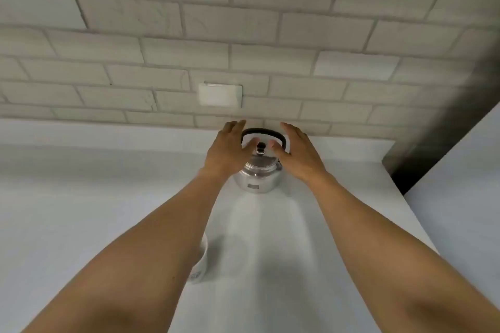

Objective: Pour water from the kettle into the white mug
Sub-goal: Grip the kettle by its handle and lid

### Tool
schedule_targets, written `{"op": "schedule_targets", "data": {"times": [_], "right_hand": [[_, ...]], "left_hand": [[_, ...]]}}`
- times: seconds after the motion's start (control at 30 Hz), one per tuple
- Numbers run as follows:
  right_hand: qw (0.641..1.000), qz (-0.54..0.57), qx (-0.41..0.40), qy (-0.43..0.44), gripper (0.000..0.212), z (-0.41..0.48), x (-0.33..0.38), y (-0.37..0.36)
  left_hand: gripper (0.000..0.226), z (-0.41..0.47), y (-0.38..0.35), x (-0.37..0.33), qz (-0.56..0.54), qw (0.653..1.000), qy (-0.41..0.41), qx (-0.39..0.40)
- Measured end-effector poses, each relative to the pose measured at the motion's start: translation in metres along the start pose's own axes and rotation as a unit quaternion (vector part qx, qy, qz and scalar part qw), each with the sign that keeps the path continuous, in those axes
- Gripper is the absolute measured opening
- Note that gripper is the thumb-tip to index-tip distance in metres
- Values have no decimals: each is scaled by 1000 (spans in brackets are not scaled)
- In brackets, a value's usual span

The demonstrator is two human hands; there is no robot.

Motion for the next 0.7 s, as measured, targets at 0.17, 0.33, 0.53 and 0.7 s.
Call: {"op": "schedule_targets", "data": {"times": [0.17, 0.33, 0.53, 0.7], "right_hand": [[999, -16, 31, 18, 69, 34, -19, -14], [996, -3, 70, 62, 43, 51, -21, -22], [992, 32, 53, 106, 14, 58, -9, -23], [990, 75, 26, 116, 21, 34, 6, -11]], "left_hand": [[63, 30, -34, 4, 23, 999, 18, 39], [42, 43, -47, 12, 48, 999, 7, 12], [27, 40, -38, 14, 67, 997, -36, 17], [29, 12, -14, -2, 59, 997, -49, 15]]}}
Point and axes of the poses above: each hand's wrist, its own z-axis towards the middle knuckle, its own y-axis out of the back of the hand, x = y × z, the point moved 1 cm from there along z, towards the middle knuckle, and after that the axes turned 11 degrees about -x, right-handed, at the moved point
